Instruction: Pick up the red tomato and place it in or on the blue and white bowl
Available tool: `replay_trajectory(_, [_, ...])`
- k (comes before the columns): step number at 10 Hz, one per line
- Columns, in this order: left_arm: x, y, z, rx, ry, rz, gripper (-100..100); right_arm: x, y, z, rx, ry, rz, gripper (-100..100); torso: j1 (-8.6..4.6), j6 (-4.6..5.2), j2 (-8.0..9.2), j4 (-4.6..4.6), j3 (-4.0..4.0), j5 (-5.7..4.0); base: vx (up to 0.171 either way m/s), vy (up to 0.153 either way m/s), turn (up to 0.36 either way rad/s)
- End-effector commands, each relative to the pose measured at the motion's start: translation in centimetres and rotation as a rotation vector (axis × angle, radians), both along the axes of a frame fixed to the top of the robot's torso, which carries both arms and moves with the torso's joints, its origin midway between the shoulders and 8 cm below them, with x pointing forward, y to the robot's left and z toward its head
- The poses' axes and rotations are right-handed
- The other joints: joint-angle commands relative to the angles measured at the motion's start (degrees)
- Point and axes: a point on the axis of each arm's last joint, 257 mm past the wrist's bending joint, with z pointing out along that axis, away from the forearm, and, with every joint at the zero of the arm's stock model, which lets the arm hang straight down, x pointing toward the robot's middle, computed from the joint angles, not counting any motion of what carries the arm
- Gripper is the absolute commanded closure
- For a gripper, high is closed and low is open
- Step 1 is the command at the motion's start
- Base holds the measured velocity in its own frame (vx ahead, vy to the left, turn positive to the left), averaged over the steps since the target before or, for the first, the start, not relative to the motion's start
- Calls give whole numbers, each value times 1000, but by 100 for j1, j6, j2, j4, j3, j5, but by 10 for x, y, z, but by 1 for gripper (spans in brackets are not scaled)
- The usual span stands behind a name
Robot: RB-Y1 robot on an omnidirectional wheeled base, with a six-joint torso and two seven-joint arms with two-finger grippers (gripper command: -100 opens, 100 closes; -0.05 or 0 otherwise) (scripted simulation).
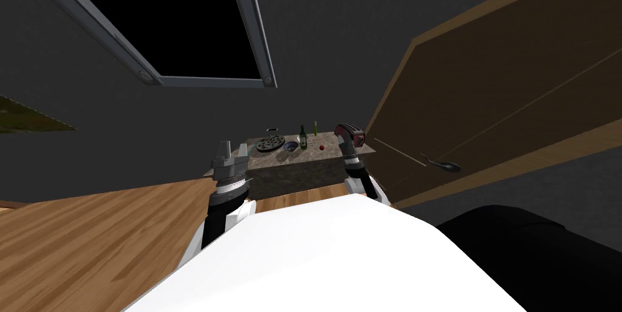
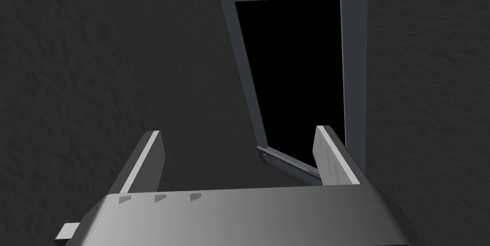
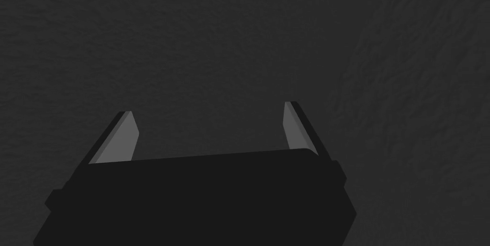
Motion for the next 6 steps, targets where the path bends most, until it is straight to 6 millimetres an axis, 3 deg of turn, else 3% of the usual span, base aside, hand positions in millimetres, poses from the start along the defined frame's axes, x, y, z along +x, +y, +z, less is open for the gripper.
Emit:
replay_trajectory(1, [0, 0, 0, 0, 0, 0, 0, 12, 2, -12, -57, 20, -6, -100, 0, 0, 0, 0, 0, 0, -120, 88, -141])
replay_trajectory(6, [0, 0, 0, 0, 0, 0, 0, 48, 3, -58, -269, 104, -41, -100, 4, -1, -15, -3, -8, 1, -109, 82, -136])
